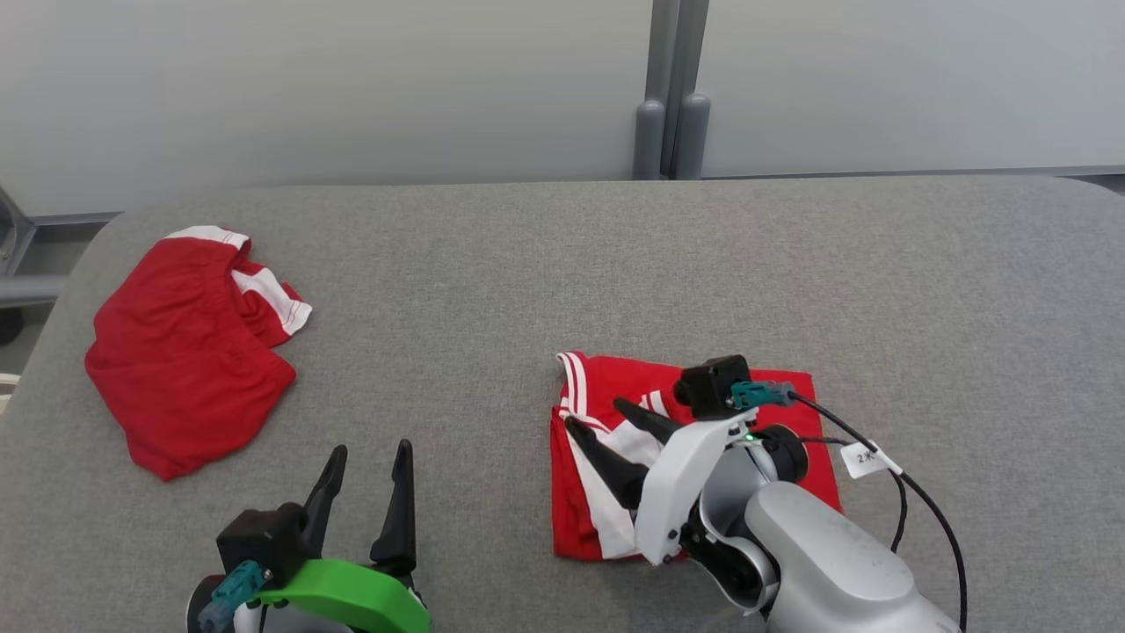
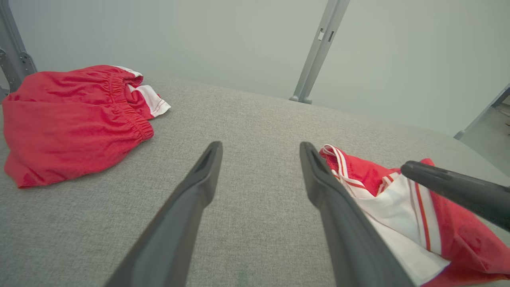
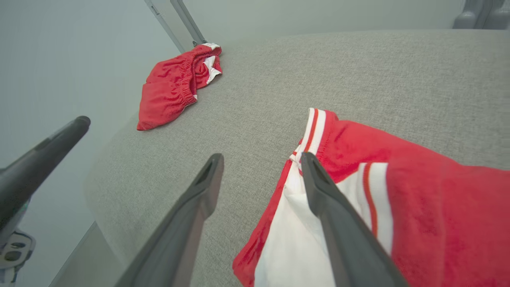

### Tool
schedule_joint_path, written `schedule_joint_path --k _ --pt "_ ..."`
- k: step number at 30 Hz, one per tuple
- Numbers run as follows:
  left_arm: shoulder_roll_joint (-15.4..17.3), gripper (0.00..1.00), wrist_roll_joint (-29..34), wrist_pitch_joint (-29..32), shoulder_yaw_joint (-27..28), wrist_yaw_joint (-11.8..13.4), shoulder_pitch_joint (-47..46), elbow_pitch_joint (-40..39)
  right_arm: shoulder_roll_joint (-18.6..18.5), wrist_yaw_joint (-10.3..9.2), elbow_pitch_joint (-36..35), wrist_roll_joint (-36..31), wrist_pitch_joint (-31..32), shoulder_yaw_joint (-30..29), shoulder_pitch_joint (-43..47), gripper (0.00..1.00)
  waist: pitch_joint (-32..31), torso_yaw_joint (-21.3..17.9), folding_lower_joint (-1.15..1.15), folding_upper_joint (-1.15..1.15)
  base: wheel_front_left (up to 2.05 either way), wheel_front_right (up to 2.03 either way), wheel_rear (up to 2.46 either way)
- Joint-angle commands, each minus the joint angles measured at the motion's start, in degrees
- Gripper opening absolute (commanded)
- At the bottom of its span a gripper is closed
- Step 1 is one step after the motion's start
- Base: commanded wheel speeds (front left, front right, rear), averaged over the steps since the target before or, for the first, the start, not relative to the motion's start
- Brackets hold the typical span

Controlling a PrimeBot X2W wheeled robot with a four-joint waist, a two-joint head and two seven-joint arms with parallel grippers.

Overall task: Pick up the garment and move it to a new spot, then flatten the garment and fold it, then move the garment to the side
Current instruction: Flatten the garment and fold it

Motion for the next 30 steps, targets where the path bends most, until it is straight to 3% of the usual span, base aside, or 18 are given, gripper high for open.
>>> schedule_joint_path --k 1,6,14,15,16,19,20,21,30 --pt "0.3 1.0 -0.2 -0.2 0.1 0.4 0.5 -0.2 -0.2 0.0 -0.6 -0.3 -0.8 -0.7 0.2 1.0 -0.4 -0.4 0.0 0.22 0.0 0.0 0.0" --pt "0.7 1.0 -0.4 -0.3 0.1 0.6 1.2 -0.7 -0.2 0.0 -1.6 -3.1 -3.1 -5.9 0.9 1.0 -0.9 -1.1 0.0 0.22 0.0 0.0 0.0" --pt "0.8 1.0 -0.2 -0.1 -0.3 1.0 1.7 -1.6 -0.2 0.01 -0.3 -10.9 -5.6 -19.1 2.8 1.0 -1.5 -0.9 0.0 0.22 0.0 0.0 0.0" --pt "0.9 1.0 -0.2 -0.1 -0.3 1.1 1.8 -1.8 -0.2 0.0 -0.1 -11.9 -5.9 -20.7 3.3 0.8 -1.5 -0.7 0.0 0.22 0.0 0.0 0.0" --pt "0.9 1.0 -0.2 -0.1 -0.2 1.2 1.9 -2.0 -0.2 0.01 0.0 -13.1 -6.1 -22.2 3.7 0.48 -1.5 -0.5 0.0 0.22 0.0 0.0 0.0" --pt "1.1 1.0 -0.3 -0.2 -0.1 1.3 2.1 -2.4 -0.5 0.0 0.6 -15.7 -6.2 -26.4 5.1 0.07 -1.5 0.1 0.0 0.22 0.0 0.0 0.0" --pt "1.1 1.0 -0.3 -0.2 -0.1 1.3 2.1 -2.4 -0.5 0.0 0.6 -15.7 -6.2 -26.4 5.1 0.07 -1.5 0.1 0.0 0.22 0.0 0.0 0.0" --pt "1.2 1.0 -0.3 -0.1 -0.1 1.3 2.1 -2.4 -0.6 0.0 0.8 -16.8 -6.4 -27.6 5.5 0.0 -1.5 0.4 0.0 0.22 0.0 0.0 0.0" --pt "1.6 1.0 0.0 0.5 -0.5 1.7 1.9 -3.2 -0.4 0.0 4.5 -20.5 -7.4 -32.1 8.2 0.0 -0.6 4.4 0.0 0.22 0.0 0.0 0.0"
